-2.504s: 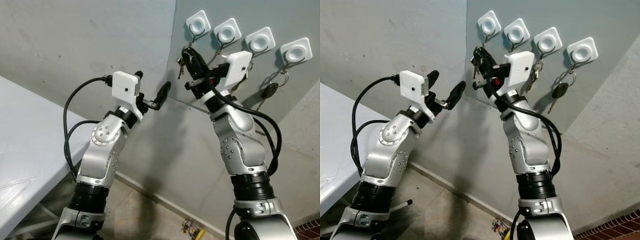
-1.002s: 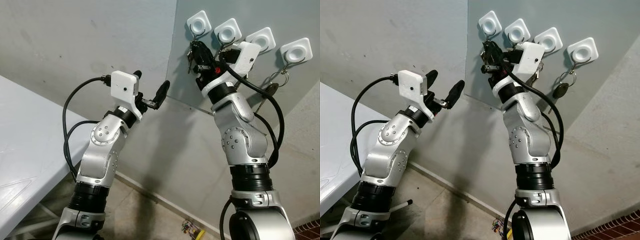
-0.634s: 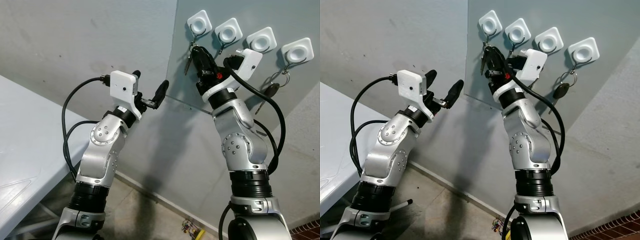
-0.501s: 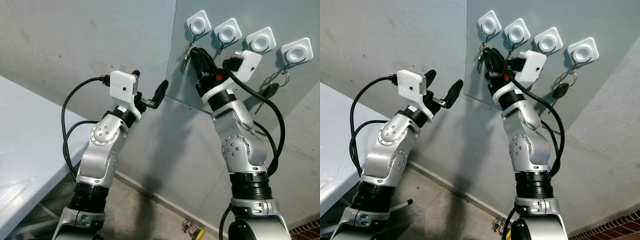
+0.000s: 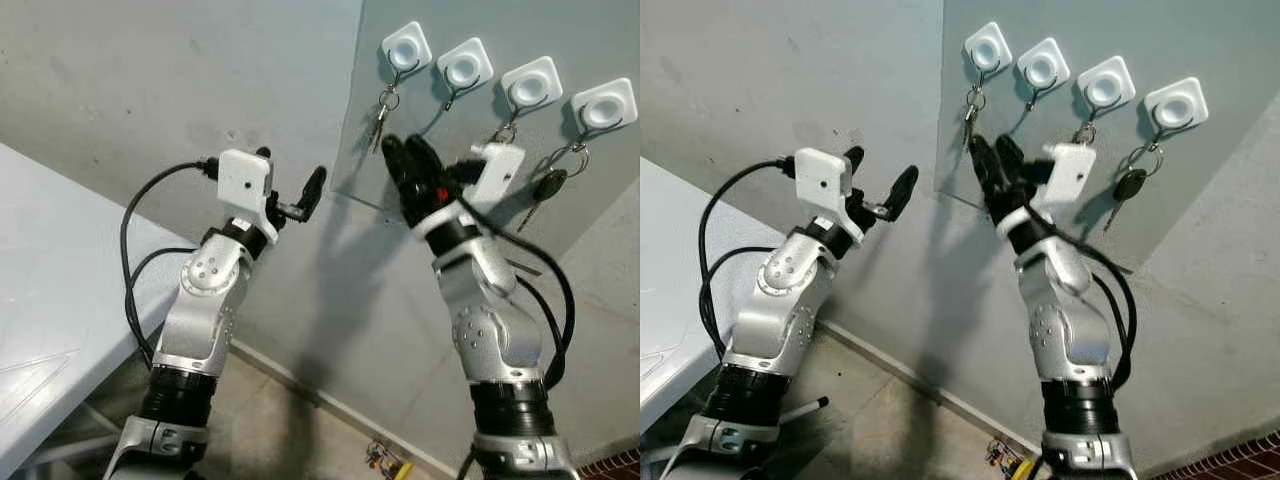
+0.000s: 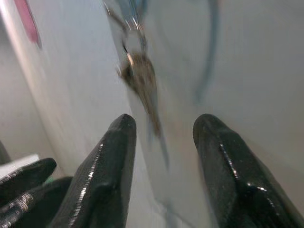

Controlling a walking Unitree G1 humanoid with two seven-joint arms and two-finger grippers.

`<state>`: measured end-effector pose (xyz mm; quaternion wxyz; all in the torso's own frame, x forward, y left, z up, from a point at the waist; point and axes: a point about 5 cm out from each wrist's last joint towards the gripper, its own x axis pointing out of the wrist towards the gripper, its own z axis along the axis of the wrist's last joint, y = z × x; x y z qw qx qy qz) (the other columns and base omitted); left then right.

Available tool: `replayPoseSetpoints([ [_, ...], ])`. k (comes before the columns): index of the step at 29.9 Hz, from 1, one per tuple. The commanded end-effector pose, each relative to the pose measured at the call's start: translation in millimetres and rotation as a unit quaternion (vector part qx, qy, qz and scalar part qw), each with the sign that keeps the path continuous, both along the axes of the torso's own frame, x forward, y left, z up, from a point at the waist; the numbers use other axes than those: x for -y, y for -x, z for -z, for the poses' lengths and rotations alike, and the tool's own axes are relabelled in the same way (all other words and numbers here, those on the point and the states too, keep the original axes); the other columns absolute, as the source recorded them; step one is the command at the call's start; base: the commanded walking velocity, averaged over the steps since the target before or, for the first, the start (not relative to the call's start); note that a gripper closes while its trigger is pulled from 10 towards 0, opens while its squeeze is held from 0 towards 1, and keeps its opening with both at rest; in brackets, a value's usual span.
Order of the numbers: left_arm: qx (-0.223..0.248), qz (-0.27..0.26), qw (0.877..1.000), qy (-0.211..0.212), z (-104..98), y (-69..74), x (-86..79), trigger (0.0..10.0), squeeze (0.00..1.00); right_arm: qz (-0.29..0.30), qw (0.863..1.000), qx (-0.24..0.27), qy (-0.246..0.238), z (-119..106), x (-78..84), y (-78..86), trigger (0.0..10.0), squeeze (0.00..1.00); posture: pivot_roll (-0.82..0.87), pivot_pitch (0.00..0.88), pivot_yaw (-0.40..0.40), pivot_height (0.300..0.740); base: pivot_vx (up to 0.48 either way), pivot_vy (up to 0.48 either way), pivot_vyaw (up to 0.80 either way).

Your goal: Hang keys on a hook

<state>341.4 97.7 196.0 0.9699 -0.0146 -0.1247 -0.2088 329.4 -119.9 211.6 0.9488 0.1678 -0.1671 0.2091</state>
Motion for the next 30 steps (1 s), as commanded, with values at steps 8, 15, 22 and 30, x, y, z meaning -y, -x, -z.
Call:
replayPoseSetpoints([
  [8,-0.092,-0.020,0.995,0.012,54.9,-0.1,-6.2,10.0,0.00,0.017,0.995,-0.060,0.079,63.1,14.1,13.8,10.0,1.00,0.02,0.043,-0.045,0.740,0.000,0.000,0.00],
  [15,-0.182,-0.045,0.982,-0.037,117.8,11.4,-12.7,10.0,0.00,0.037,0.985,-0.132,0.100,118.6,28.0,30.6,10.0,1.00,0.01,0.032,-0.035,0.740,0.000,0.000,0.00],
  [22,-0.236,-0.052,0.964,-0.109,159.6,28.9,-12.8,10.0,0.00,0.074,0.961,-0.225,0.142,172.2,42.2,48.2,10.0,1.00,0.01,0.023,-0.025,0.740,0.000,0.000,0.00],
  [30,-0.272,-0.050,0.953,-0.124,182.3,41.5,-8.3,10.0,0.00,0.109,0.922,-0.332,0.168,225.2,61.2,79.7,10.0,1.00,0.00,0.015,-0.012,0.740,0.000,0.000,0.00],
])
